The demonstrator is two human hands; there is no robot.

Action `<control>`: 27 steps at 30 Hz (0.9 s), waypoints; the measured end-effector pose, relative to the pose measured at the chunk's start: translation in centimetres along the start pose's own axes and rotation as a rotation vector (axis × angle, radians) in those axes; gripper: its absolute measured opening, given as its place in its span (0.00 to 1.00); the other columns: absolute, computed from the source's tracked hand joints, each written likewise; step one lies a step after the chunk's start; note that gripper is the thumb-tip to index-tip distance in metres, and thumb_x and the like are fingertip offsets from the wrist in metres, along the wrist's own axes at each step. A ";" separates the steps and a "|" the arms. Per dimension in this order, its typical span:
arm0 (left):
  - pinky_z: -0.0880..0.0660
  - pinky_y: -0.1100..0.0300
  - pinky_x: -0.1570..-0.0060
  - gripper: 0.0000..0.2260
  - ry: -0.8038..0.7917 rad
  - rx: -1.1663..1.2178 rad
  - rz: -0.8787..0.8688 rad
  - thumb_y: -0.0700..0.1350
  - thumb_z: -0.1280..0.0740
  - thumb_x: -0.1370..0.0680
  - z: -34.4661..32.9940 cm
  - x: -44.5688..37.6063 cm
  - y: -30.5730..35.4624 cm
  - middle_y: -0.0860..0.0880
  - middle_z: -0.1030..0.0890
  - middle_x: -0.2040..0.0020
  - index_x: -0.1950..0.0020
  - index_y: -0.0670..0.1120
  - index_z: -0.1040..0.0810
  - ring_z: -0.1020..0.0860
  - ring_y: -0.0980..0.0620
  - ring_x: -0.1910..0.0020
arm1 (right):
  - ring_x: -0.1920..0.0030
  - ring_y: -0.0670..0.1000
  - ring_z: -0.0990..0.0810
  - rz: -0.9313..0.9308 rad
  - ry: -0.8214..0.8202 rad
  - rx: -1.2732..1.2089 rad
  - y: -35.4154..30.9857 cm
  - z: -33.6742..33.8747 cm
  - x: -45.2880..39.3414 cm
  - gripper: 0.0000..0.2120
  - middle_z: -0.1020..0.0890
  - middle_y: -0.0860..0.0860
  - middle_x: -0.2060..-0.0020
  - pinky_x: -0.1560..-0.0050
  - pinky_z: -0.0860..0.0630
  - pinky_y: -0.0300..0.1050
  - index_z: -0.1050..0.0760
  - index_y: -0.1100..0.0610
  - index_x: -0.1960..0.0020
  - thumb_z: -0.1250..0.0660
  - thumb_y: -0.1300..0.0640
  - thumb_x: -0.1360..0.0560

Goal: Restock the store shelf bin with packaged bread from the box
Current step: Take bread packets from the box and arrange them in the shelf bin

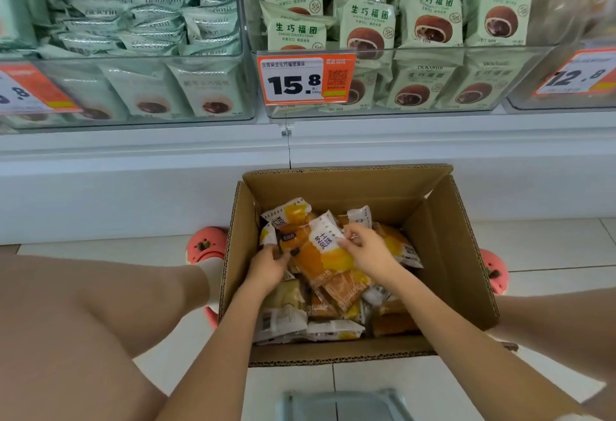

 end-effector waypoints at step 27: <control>0.31 0.61 0.62 0.25 0.276 0.272 -0.522 0.55 0.50 0.18 3.0 8.7 14.0 0.43 0.25 0.68 0.64 0.41 0.28 0.26 0.46 0.67 | 0.55 0.57 0.23 -0.097 0.434 -0.761 0.5 7.2 7.8 0.14 0.21 0.60 0.54 0.50 0.25 0.55 0.25 0.57 0.52 0.46 0.51 0.18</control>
Point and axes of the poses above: each hand's wrist, its own x-axis away from the middle knuckle, its own z-axis out of the back of the hand, y = z × x, the point moved 10 cm from there along -x, towards the middle knuckle
